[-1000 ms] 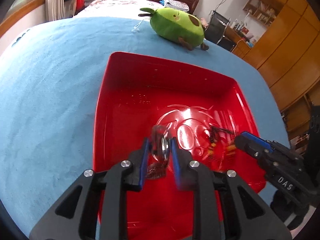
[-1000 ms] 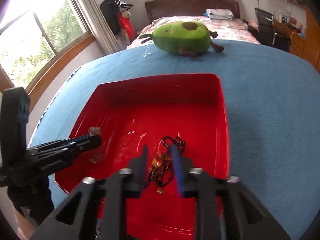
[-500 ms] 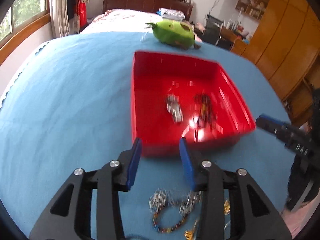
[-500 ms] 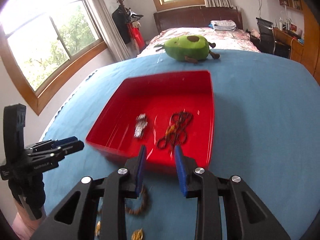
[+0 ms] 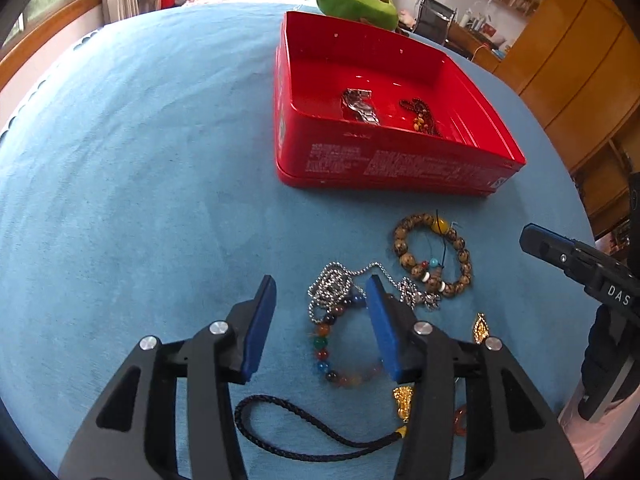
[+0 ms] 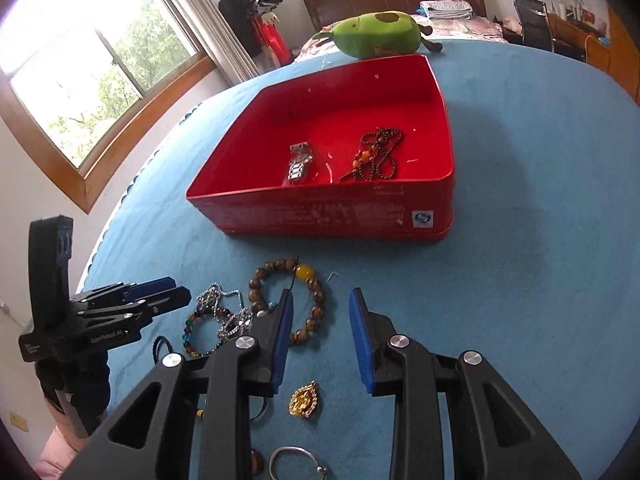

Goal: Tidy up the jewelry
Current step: 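Grasp the wooden bead bracelet with the right tool while the left tool approaches the silver chain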

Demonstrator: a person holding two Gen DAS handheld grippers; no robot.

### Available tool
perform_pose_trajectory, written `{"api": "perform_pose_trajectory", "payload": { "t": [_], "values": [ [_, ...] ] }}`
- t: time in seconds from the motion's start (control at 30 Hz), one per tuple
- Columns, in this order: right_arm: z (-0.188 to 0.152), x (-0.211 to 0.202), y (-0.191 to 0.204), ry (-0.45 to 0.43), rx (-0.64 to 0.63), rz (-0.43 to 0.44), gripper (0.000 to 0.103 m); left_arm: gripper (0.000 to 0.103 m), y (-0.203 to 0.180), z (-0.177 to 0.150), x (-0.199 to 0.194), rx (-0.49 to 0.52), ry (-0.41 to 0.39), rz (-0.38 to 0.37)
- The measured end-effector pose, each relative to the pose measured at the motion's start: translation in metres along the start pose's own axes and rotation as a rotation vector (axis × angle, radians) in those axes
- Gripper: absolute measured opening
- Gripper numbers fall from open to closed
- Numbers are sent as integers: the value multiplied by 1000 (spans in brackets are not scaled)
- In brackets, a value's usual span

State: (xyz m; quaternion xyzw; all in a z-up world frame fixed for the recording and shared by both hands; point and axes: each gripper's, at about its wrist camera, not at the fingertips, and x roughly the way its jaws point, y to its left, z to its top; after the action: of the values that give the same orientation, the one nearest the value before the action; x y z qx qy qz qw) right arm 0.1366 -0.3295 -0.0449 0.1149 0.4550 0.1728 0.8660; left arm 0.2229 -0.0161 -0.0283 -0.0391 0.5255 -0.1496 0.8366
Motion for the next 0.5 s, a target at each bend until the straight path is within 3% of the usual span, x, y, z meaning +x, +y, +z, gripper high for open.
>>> {"api": "perform_pose_trajectory", "payload": {
  "t": [0.37,0.5],
  "values": [
    [-15,11,10,38,-27,-20,30,52,1,-19,-10,22,4,-11],
    [-14,19,3,43,-2,-29,33,52,7,-15,-5,-15,3,-27]
  ]
}}
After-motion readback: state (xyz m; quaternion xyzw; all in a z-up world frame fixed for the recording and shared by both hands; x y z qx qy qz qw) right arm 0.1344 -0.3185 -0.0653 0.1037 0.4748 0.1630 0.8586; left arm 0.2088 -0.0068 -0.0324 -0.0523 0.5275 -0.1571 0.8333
